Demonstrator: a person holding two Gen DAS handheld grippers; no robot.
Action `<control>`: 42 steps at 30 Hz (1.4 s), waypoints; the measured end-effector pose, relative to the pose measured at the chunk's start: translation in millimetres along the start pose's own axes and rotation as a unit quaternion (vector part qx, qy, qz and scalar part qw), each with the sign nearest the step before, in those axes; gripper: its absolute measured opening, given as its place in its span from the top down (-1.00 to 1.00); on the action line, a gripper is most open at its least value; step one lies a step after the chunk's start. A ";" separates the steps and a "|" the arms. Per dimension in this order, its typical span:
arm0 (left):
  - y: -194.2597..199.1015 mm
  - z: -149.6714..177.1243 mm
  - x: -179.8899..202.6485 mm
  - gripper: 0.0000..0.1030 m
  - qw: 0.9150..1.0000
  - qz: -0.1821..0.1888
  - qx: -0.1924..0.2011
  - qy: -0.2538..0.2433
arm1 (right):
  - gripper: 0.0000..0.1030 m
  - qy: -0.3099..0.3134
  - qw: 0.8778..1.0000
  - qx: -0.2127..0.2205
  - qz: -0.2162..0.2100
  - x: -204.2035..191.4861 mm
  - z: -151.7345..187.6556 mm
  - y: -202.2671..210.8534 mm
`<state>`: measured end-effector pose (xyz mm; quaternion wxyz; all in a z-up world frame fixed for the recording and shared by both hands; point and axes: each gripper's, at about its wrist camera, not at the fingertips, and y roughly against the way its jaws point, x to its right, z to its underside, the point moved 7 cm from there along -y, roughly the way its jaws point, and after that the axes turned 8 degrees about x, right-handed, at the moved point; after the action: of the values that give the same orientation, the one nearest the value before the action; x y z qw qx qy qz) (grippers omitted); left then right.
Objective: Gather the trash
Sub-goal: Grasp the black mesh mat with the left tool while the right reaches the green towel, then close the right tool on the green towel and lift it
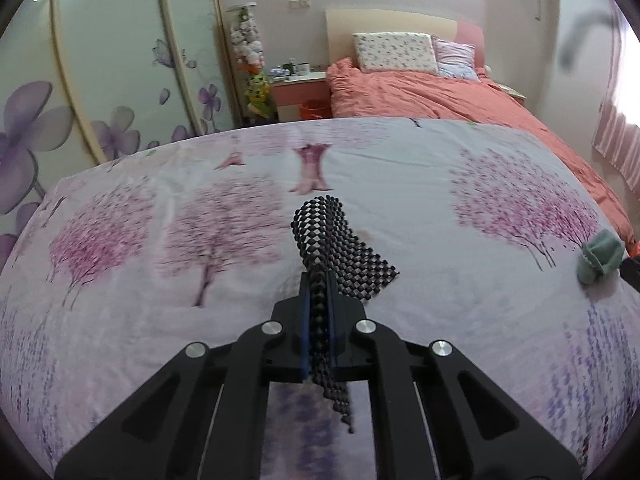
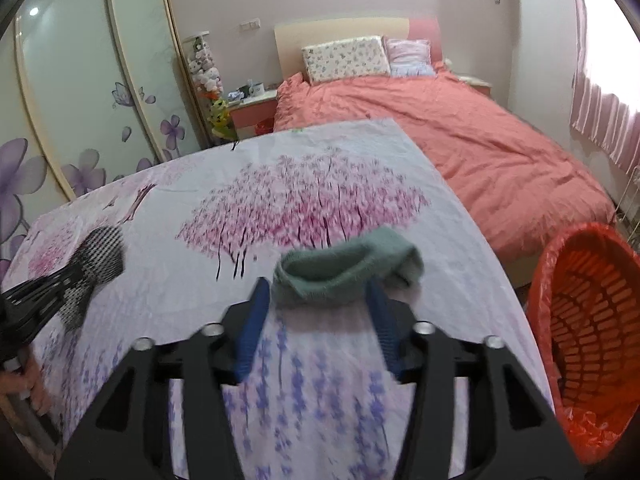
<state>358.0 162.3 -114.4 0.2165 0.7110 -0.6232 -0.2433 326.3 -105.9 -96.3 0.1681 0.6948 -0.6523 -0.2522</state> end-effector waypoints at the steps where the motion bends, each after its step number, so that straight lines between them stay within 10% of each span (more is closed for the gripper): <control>1: 1.7 0.1 -5.9 0.85 1.000 -0.001 0.001 0.005 | -0.09 0.003 1.000 0.002 0.004 -1.1 -2.3 -2.6; 13: 12.3 4.4 -26.6 0.85 1.000 0.007 0.005 0.018 | -0.17 -0.050 0.995 -0.058 0.059 19.3 5.0 -39.2; 24: -4.5 9.9 -25.8 0.62 0.998 0.020 -0.024 0.049 | 0.73 -0.039 0.995 -0.058 0.064 25.8 10.0 -35.1; 42: 10.7 -6.1 -27.7 0.88 0.996 0.051 0.001 0.073 | 0.88 -0.047 0.998 -0.019 0.023 28.2 -2.8 -7.6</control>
<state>350.4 188.4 -100.9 0.2730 0.6943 -0.6413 -0.1792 334.8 -133.3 -101.9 0.1559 0.6634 -0.6708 -0.2928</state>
